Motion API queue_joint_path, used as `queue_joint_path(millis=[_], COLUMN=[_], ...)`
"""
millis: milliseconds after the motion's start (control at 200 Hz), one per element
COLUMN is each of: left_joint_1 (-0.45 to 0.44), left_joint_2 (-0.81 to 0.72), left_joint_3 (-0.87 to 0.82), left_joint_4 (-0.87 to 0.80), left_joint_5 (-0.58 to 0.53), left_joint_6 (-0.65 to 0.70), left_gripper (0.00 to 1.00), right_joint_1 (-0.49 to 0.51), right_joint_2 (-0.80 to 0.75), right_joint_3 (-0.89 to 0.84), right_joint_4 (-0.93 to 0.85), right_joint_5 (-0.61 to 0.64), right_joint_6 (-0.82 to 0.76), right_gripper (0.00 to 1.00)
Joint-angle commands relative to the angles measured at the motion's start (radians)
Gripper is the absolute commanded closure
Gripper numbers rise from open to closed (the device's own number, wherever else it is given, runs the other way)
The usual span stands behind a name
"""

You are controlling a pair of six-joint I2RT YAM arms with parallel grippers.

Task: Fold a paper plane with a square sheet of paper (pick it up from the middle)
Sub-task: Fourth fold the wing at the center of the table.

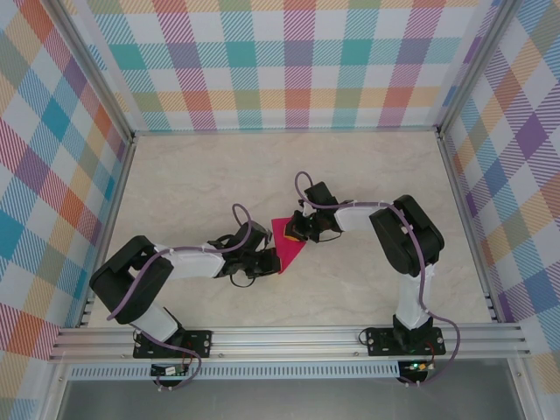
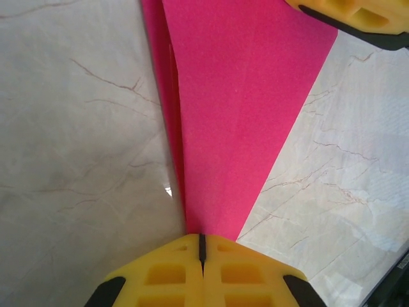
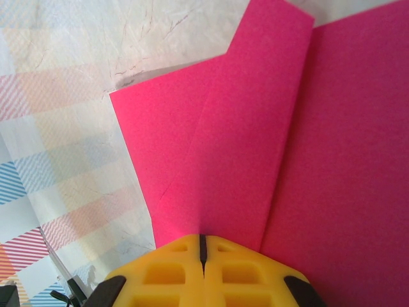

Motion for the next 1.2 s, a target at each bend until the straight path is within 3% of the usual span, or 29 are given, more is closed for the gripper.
queue_joint_path(millis=[0, 370, 680, 1195], left_joint_1=[-0.01, -0.005, -0.004, -0.049], left_joint_2=[-0.062, -0.016, 0.059, 0.067], left_joint_3=[0.018, 0.038, 0.028, -0.053], left_joint_4=[-0.002, 0.035, 0.125, 0.107], left_joint_5=[-0.01, -0.074, -0.001, 0.001], left_joint_6=[-0.013, -0.011, -0.044, -0.061], left_gripper=[0.97, 0.97, 0.97, 0.98], right_joint_1=[0.001, 0.001, 0.001, 0.001], right_joint_2=[0.084, 0.09, 0.101, 0.111], right_joint_3=[-0.04, -0.043, -0.045, -0.048], right_joint_4=[-0.136, -0.133, -0.127, -0.129], right_joint_5=[0.11, 0.105, 0.099, 0.104], right_joint_6=[-0.021, -0.019, -0.014, -0.006], right_gripper=[0.99, 0.99, 0.99, 0.99])
